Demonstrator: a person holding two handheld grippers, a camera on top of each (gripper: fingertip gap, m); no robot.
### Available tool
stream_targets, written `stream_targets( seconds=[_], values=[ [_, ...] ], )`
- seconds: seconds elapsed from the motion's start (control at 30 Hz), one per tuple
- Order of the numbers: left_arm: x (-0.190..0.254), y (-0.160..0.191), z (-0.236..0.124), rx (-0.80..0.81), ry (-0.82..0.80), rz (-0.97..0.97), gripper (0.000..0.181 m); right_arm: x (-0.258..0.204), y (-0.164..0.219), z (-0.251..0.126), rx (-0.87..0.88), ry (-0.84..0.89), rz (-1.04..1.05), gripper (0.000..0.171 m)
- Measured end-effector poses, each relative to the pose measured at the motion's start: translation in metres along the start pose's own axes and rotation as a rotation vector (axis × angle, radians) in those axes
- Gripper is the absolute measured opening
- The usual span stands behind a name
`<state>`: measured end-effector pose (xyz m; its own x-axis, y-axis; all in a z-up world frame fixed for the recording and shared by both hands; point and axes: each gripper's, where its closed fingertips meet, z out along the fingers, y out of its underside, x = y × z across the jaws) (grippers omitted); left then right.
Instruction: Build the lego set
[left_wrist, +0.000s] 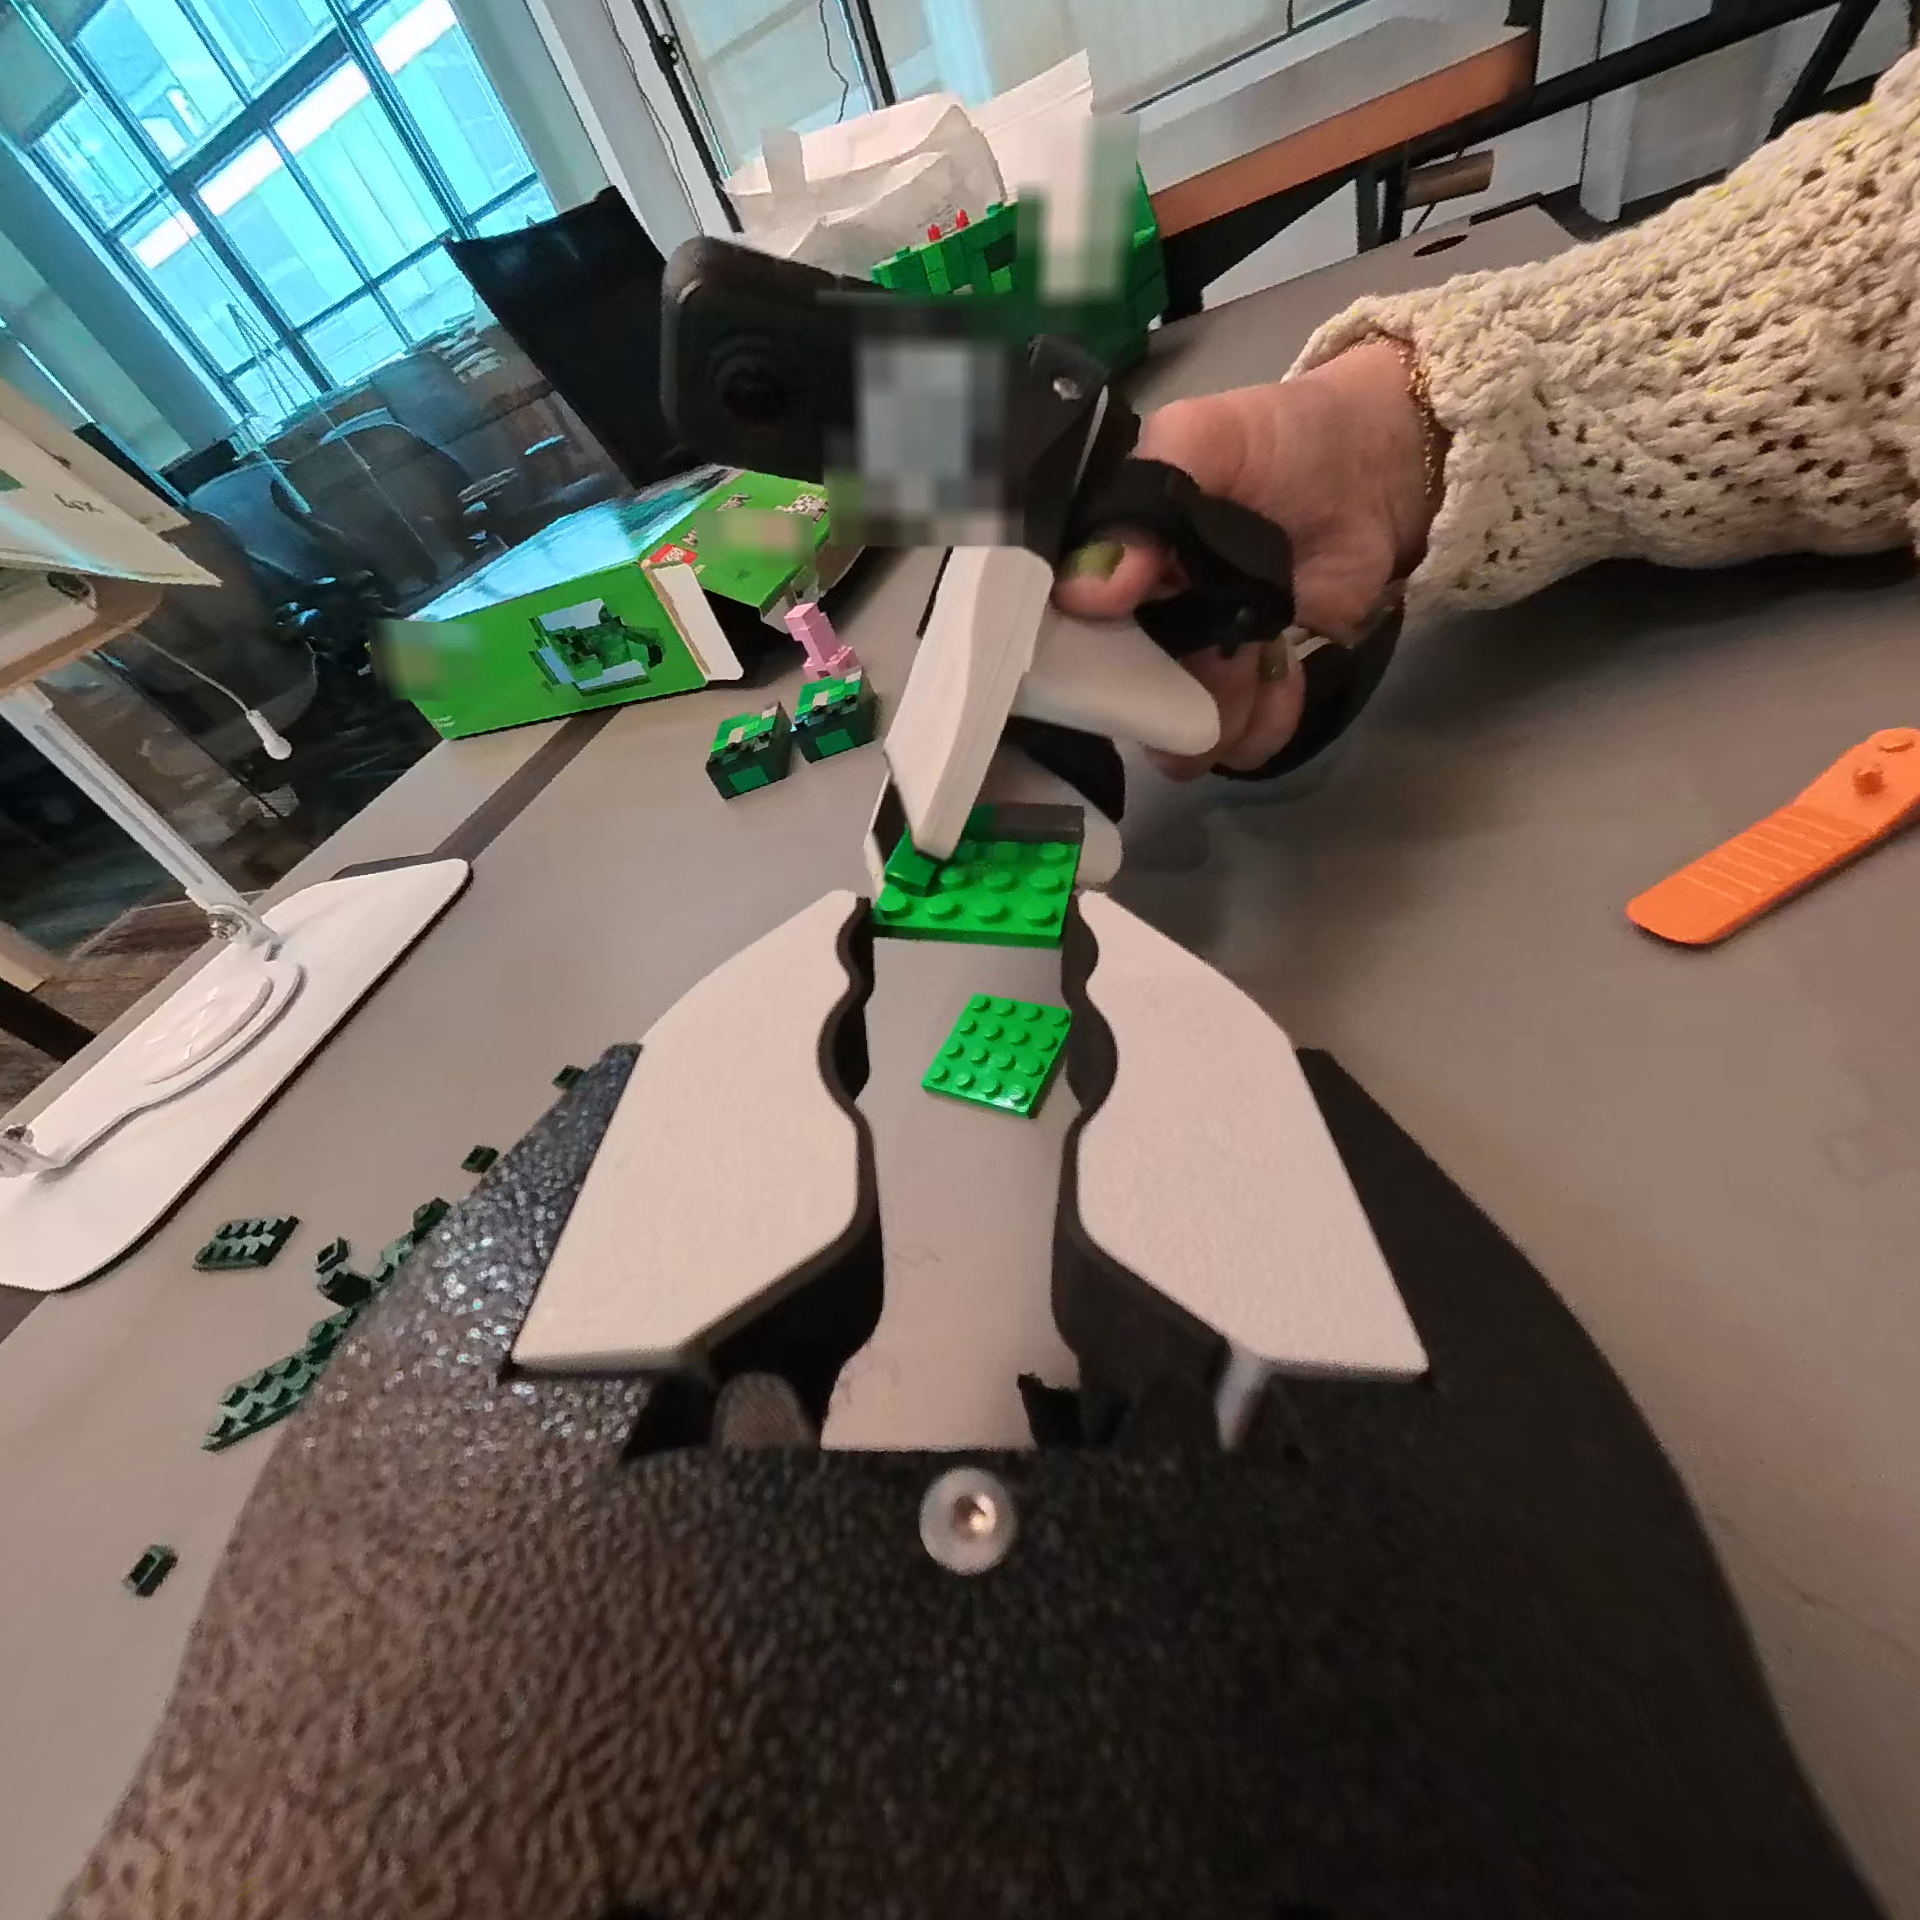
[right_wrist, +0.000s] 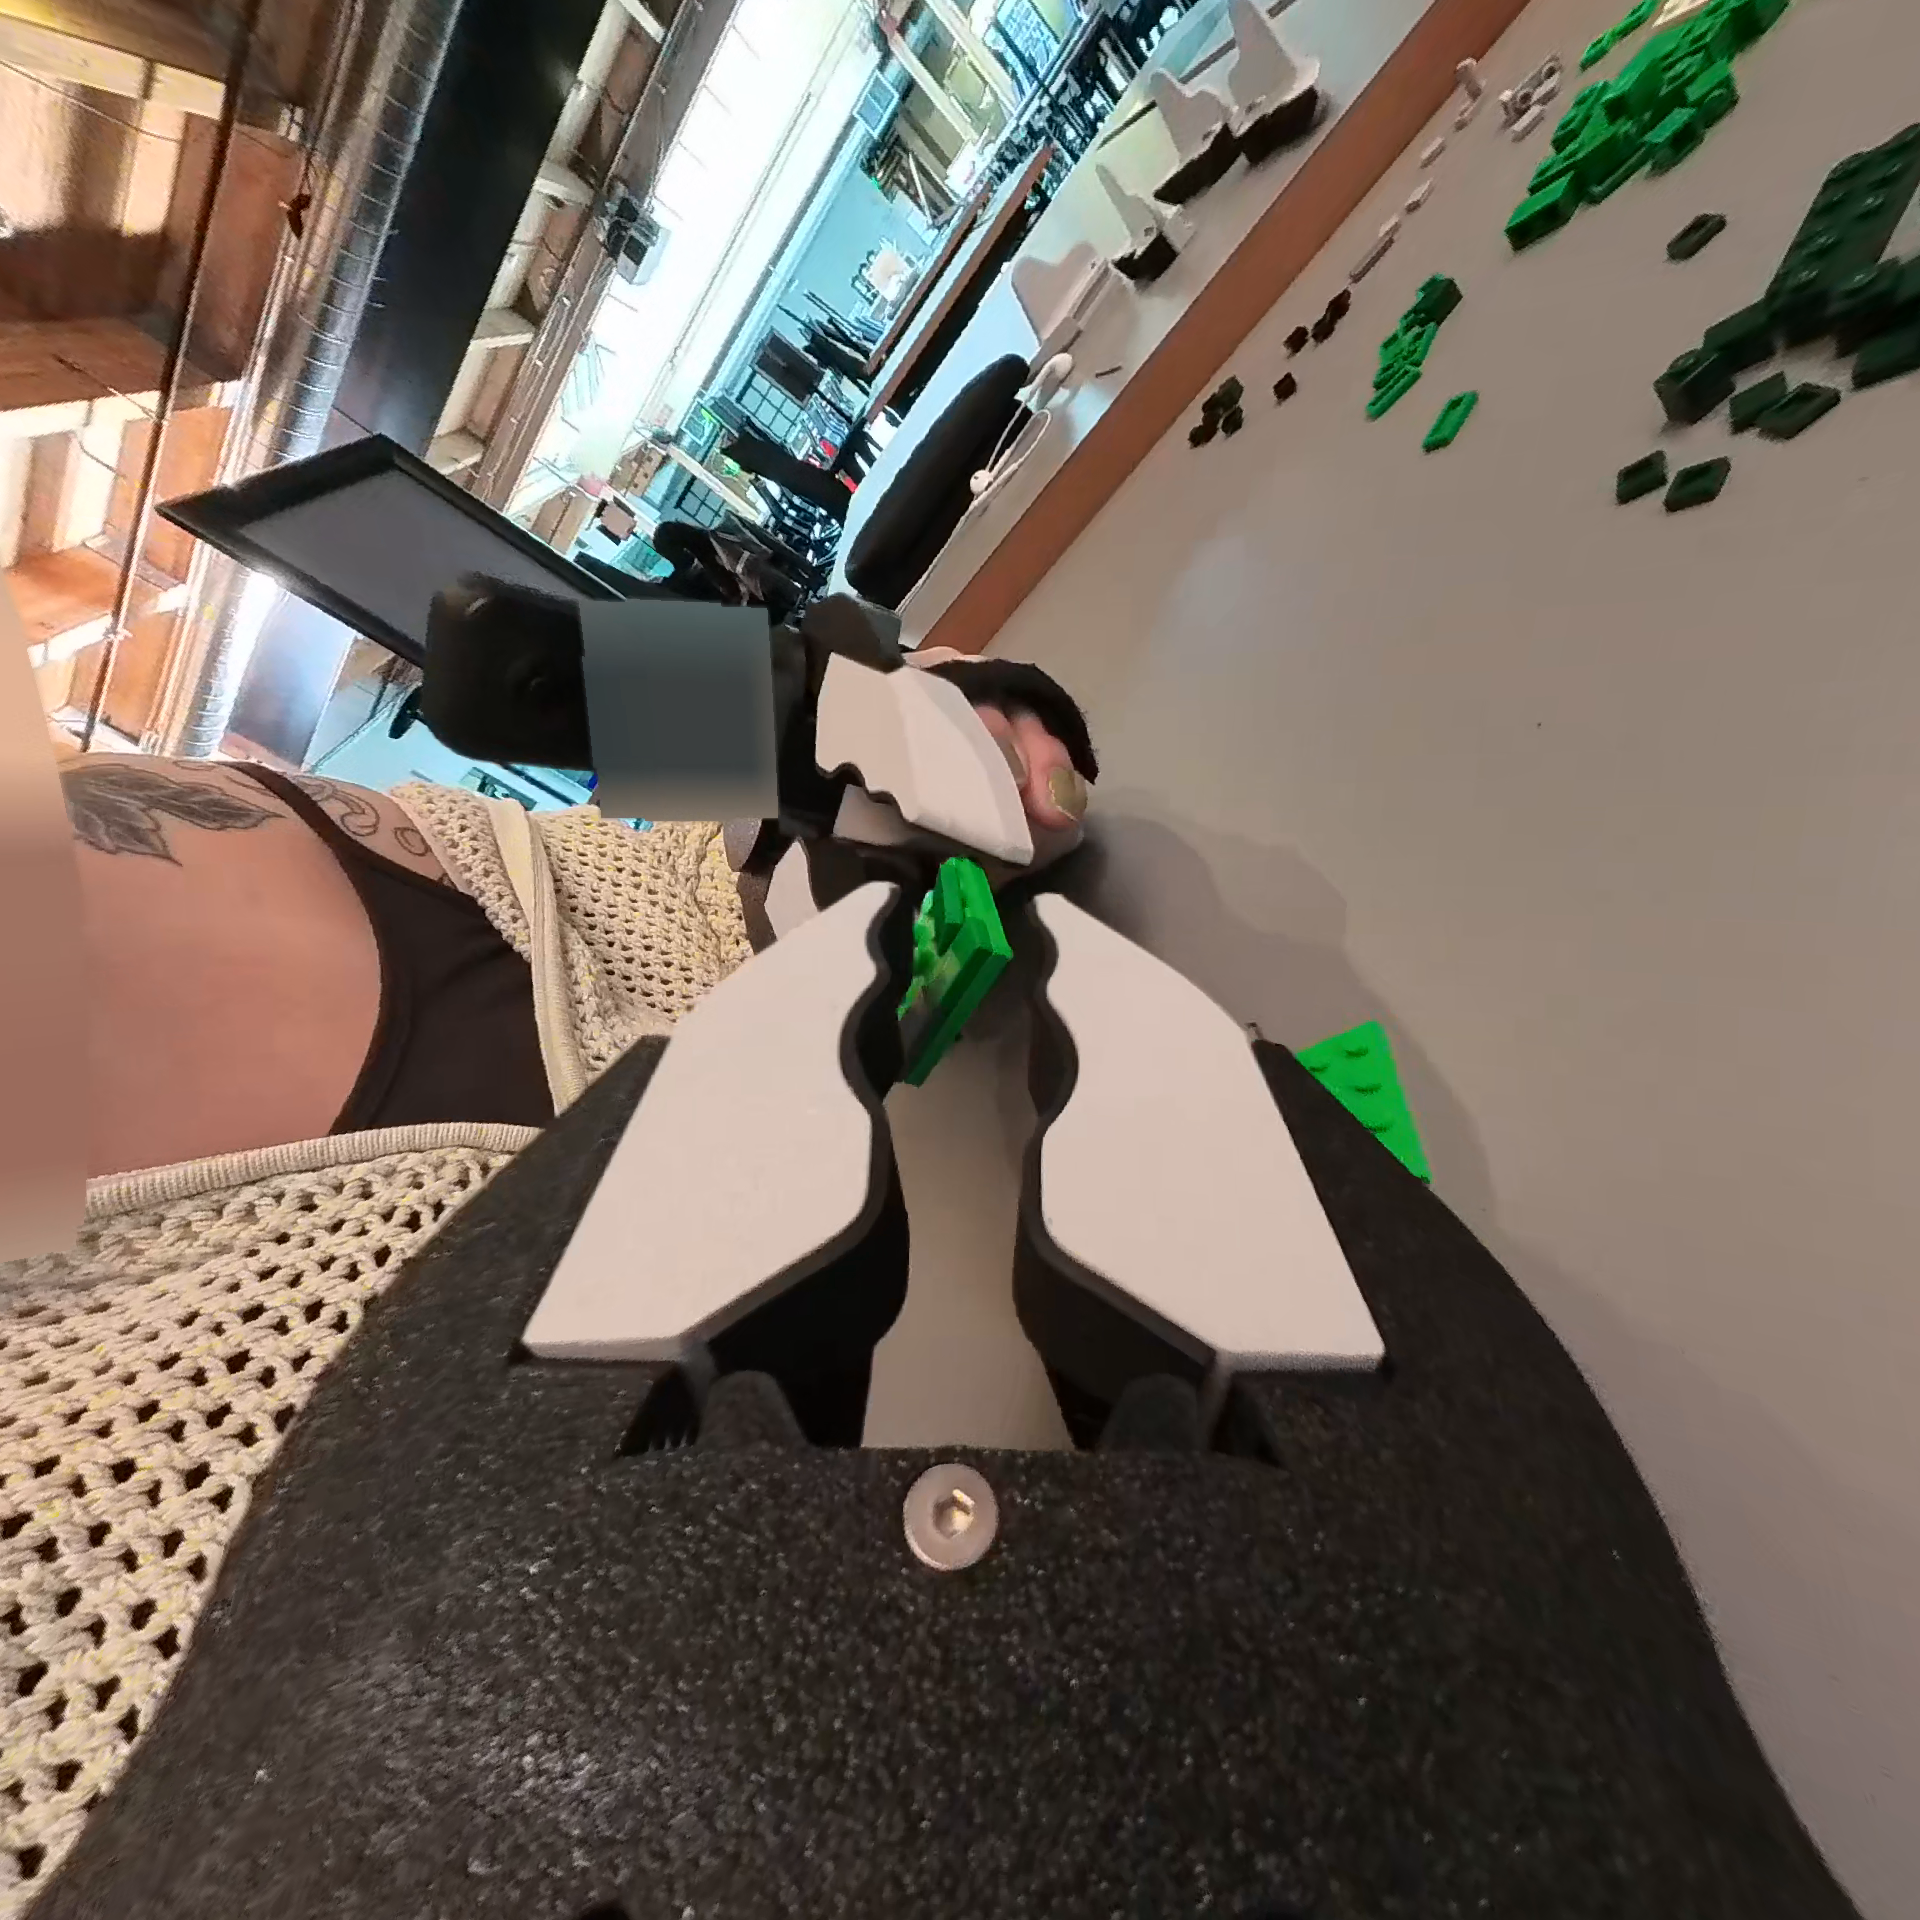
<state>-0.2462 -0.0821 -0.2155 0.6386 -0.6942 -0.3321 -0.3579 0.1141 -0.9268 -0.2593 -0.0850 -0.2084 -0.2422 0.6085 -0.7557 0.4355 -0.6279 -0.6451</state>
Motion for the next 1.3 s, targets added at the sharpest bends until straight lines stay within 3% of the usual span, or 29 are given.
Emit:
stream_targets(
  seconds=[0.3, 0.47, 0.8, 1.3],
  values=[
    [0.006, -0.002, -0.002, 0.022, 0.013, 0.104, 0.035, -0.008, 0.005, -0.001, -0.046, -0.041, -0.017, 0.009],
    [0.01, -0.006, -0.004, 0.04, -0.014, 0.262, 0.035, -0.015, 0.01, -0.001, -0.081, -0.056, -0.07, 0.008],
    [0.011, -0.017, -0.01, 0.08, -0.161, 0.578, 0.035, -0.029, 0.011, 0.0, -0.121, 0.029, -0.403, 0.008],
    [0.012, -0.026, -0.013, 0.104, -0.233, 0.717, 0.035, -0.041, 0.008, 0.001, -0.044, -0.006, -0.557, 0.008]
  ],
)
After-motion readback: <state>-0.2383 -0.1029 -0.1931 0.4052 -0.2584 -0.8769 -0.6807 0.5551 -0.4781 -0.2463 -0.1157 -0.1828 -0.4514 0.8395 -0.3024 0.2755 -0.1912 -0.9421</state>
